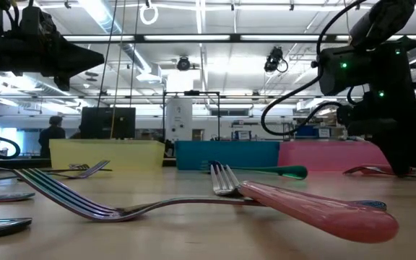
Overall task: Sort silverware by color (type)
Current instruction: Put the pink fork into the pink bin
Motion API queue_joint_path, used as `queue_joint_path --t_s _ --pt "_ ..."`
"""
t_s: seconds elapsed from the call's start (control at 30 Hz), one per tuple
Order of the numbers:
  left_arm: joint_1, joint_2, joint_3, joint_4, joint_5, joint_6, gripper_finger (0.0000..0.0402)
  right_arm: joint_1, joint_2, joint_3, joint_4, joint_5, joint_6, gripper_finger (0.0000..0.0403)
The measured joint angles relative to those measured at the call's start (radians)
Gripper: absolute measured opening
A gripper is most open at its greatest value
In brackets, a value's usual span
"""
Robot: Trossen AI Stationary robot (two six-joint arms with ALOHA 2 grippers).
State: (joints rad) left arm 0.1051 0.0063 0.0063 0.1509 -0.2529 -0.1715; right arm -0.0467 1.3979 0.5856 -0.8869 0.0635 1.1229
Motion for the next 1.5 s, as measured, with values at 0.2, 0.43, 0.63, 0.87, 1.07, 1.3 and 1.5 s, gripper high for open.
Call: queue_joint_path --t_s 0.2,0.43,0.63,0.87,1.07,1.3,1.5 --pt "0.000 0.000 0.000 -0.002 0.000 0.000 0.0038 0.000 -0.007 -0.001 0.008 0.002 -0.001 0.0070" --pt "0.000 0.000 0.000 -0.009 0.000 0.001 0.0038 -0.014 -0.040 -0.007 -0.032 0.028 -0.053 0.0037" --pt "0.000 0.000 0.000 -0.007 -0.001 0.000 0.0038 -0.049 -0.089 0.008 -0.122 0.059 -0.091 0.0037" --pt "0.000 0.000 0.000 -0.015 0.000 -0.061 0.0038 -0.141 -0.151 0.198 -0.209 0.176 -0.292 0.0037" --pt "0.000 0.000 0.000 -0.014 0.000 -0.053 0.0038 -0.309 -0.153 0.399 -0.143 0.378 -0.659 0.0037" --pt "0.000 0.000 0.050 -0.025 0.066 0.061 0.0038 -0.536 -0.141 0.413 0.061 0.361 -1.019 0.0037" --pt "0.001 0.032 0.125 -0.102 0.067 0.106 0.0038 -0.660 -0.066 0.370 0.142 0.335 -1.227 0.0038"
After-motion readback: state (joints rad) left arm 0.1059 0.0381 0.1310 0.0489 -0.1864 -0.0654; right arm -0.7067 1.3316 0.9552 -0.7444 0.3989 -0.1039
